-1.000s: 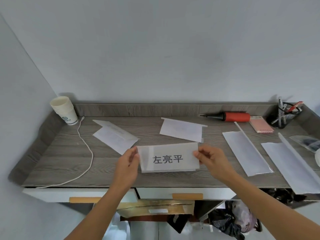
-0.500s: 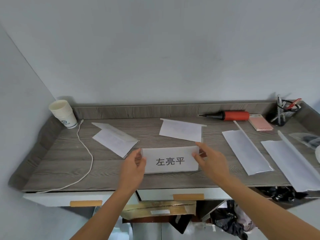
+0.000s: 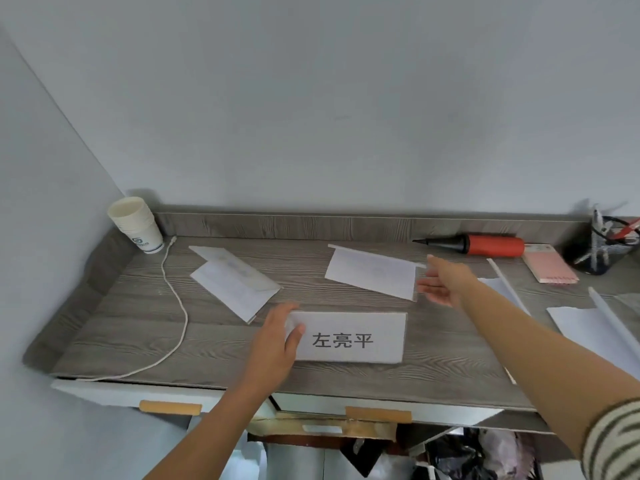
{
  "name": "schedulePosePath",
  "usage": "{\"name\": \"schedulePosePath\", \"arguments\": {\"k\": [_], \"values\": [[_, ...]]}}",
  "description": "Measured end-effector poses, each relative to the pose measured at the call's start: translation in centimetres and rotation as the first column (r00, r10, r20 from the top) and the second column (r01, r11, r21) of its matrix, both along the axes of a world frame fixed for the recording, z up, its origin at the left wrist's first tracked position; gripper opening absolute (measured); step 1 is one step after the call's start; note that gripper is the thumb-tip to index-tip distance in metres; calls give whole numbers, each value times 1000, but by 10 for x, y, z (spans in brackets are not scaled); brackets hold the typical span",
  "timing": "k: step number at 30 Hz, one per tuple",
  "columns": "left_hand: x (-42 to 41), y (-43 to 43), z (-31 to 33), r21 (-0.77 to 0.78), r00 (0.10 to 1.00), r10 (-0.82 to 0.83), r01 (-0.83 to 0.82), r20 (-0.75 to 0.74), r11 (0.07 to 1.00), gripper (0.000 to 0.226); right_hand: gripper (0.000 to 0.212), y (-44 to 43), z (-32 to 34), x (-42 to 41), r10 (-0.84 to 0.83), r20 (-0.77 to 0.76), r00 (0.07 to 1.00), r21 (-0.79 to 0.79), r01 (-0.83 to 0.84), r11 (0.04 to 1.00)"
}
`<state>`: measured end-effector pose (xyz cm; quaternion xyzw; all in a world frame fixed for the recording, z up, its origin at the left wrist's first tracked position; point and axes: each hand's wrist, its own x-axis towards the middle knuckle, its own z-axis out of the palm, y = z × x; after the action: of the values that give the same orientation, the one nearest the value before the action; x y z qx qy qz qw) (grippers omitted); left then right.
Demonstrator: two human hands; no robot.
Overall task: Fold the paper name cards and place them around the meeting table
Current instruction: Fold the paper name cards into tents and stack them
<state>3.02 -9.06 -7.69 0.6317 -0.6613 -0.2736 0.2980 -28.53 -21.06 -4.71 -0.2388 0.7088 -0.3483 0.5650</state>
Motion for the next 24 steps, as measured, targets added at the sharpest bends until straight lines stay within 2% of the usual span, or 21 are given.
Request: {"name": "schedulePosePath", "arguments": {"k": [5,8,13,16,19,21,22,24], "values": [[-3,2,-1,57,999,40,-40,-8,998,31,15,-26,-13,-1,-61,268,961,29,55,998],[-3,3,-1,68,999,49,-48,-10,997,33,9,-26,2,0,20,307,951,-60,-2,998],[-1,2,-1,128,994,90,-81,-68,988,43,13,0,50,5,217,122,969,-353,-161,922],[-2,2,4,182,942,156,-104,-297,978,52,11,41,67,11,300,-12,954,-471,-271,840],[-2,3,11,235,816,316,-226,-484,945,38,16,83,60,20,319,-98,943,-496,-324,806],[0,6,16,303,717,421,-297,-556,905,28,15,103,47,25,309,-126,943,-499,-330,801],[-1,7,19,313,699,434,-304,-568,900,29,15,110,39,26,307,-131,942,-500,-331,801],[-3,11,23,295,726,406,-286,-554,912,32,16,121,28,31,301,-159,940,-503,-339,795]]}}
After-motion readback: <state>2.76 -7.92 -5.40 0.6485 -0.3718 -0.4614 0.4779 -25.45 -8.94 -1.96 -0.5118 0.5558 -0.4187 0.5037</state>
